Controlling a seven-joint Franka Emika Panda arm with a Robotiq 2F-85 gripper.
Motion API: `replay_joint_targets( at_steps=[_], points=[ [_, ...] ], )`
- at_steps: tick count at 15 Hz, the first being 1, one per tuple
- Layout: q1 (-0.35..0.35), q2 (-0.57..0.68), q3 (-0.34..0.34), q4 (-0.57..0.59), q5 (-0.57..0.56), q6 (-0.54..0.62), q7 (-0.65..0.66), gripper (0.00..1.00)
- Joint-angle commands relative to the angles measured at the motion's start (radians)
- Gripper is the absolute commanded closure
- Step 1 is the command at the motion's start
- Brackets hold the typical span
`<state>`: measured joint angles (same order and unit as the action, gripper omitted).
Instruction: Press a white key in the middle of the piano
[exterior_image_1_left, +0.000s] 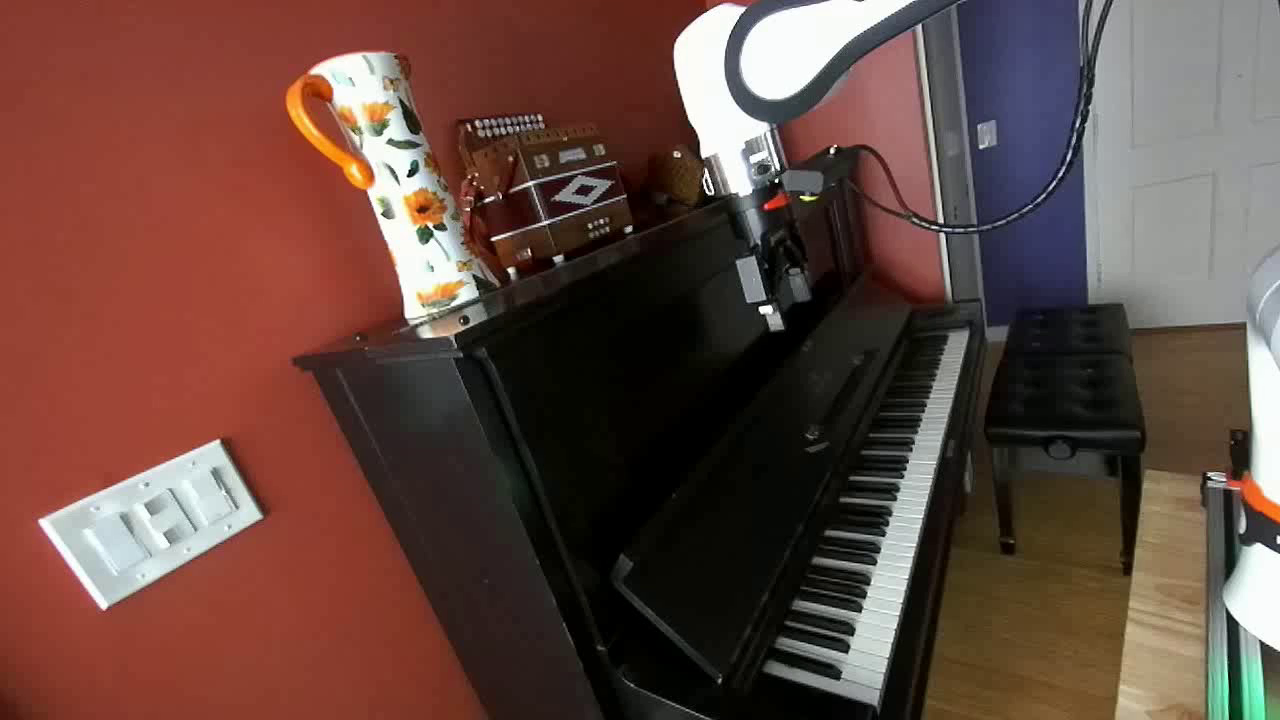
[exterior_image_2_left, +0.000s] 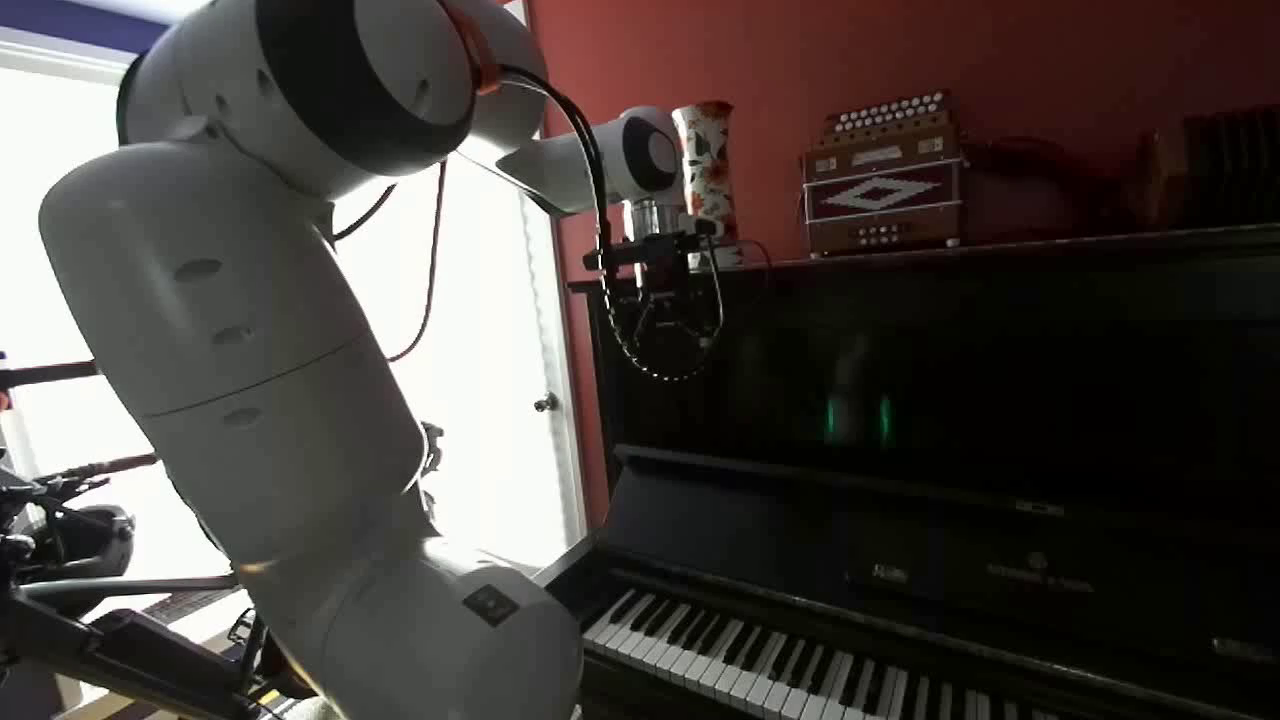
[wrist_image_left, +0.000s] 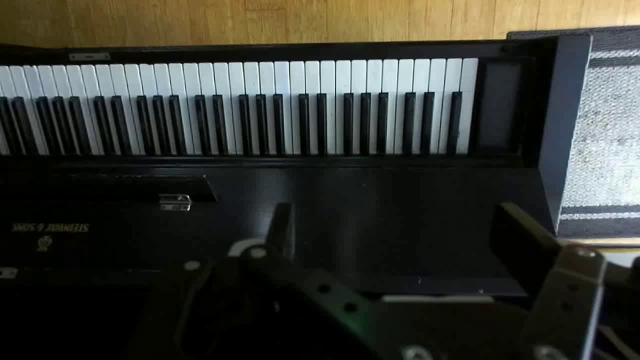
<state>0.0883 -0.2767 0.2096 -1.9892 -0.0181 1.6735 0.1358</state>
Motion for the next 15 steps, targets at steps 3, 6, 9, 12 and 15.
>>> replay_joint_targets(
  at_steps=[3,6,9,12,15],
  points=[
    [0.016,0.002,-0.013,0.003,-0.004,-0.003,0.004,0.0],
    [0.016,0.002,-0.013,0.003,-0.004,-0.003,0.004,0.0],
    [0.016,0.002,-0.013,0.003,-0.004,-0.003,0.004,0.0],
    [0.016,0.002,-0.013,0.003,-0.004,-0.003,0.004,0.0],
    [-0.01,0.066,-0.044,0.011,-0.004,-0.022,0.004,0.0]
  ],
)
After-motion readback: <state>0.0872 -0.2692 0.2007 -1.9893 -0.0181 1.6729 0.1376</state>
